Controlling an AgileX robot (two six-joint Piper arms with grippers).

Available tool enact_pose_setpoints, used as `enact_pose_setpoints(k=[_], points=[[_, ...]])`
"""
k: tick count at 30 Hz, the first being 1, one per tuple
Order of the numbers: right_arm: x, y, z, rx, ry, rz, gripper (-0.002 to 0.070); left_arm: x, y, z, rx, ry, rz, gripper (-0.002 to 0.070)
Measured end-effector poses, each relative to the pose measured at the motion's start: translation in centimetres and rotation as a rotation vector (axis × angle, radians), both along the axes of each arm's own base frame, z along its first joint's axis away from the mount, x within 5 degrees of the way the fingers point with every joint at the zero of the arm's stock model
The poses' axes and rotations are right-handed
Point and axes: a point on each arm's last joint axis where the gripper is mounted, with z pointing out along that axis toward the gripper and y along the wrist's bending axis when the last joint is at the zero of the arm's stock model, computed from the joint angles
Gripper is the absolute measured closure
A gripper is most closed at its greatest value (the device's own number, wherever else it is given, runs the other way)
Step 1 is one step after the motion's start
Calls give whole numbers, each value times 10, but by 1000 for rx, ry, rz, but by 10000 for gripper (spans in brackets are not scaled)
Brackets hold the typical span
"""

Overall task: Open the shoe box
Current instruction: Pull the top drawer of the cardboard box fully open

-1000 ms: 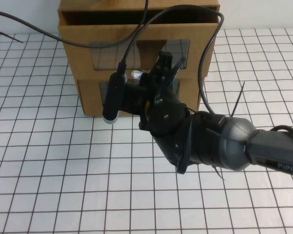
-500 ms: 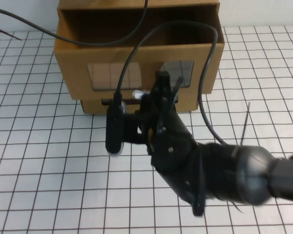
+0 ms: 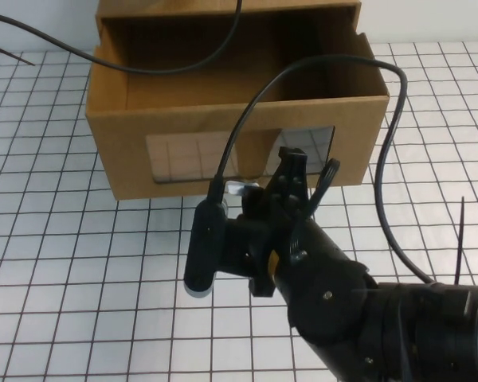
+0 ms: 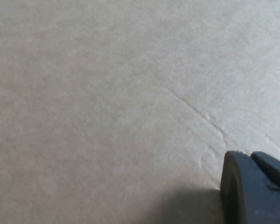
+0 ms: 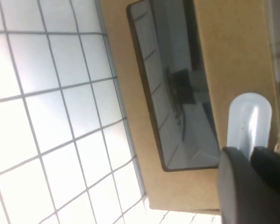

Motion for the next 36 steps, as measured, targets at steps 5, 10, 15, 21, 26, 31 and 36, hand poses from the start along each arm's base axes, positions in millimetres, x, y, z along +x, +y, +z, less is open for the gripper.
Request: enact_pose_setpoints(k=[5,10,15,21,26,31,36], points=[[-6,-3,2,60,49,-58,545,0,0,0,-1,1,-1,677],[-19,-6,7,96,86,-134,492,-3,-1,3,-17,10,-17,677],[-45,-11,29,133,53,-172,514,-11,-2,17,-2,6,-62,677],[-74,-26,69,258,34,-122,633,-30,1,59,-14,-84,-91,677],[-68,-51,109,414,59,-198,682,-47,8,87,-12,-147,-54,677],[-38,-87,149,539,94,-348,686,-75,22,117,24,-206,28,677],[-2,-135,169,646,166,-487,688,-117,39,142,90,-246,99,677]])
